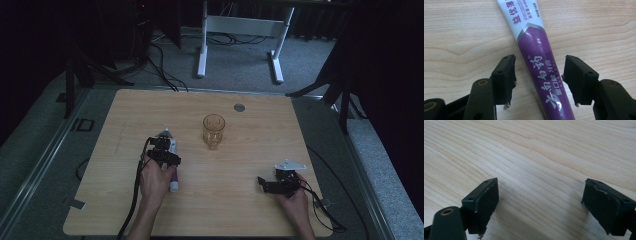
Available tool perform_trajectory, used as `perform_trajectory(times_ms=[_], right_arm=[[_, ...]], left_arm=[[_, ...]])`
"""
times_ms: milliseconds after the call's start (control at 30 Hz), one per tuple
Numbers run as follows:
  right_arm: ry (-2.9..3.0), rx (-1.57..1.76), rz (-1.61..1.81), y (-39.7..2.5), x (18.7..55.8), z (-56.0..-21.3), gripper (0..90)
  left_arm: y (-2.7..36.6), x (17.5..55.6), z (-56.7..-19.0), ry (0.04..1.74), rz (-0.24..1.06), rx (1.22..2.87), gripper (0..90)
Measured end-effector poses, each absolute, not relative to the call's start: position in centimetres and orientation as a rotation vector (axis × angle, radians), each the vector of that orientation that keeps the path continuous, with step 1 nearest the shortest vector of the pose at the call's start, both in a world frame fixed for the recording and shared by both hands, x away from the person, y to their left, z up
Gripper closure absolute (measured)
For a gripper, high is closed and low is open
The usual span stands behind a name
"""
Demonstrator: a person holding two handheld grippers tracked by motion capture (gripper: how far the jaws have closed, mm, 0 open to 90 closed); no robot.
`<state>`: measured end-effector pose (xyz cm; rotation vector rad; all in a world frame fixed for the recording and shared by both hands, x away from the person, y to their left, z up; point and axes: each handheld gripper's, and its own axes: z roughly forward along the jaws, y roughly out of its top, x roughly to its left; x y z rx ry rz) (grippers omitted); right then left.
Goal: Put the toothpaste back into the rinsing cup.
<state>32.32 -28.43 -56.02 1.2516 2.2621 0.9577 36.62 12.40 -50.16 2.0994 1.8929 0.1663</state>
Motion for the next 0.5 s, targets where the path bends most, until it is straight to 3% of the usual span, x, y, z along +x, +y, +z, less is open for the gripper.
perform_trajectory(times_ms=[500], right_arm=[[2.261, 1.253, 0.959, -28.42, 32.31, -56.02, 13.6]], left_arm=[[11.43, 37.65, -50.24, 1.954, 0.161, 2.147, 43.7]])
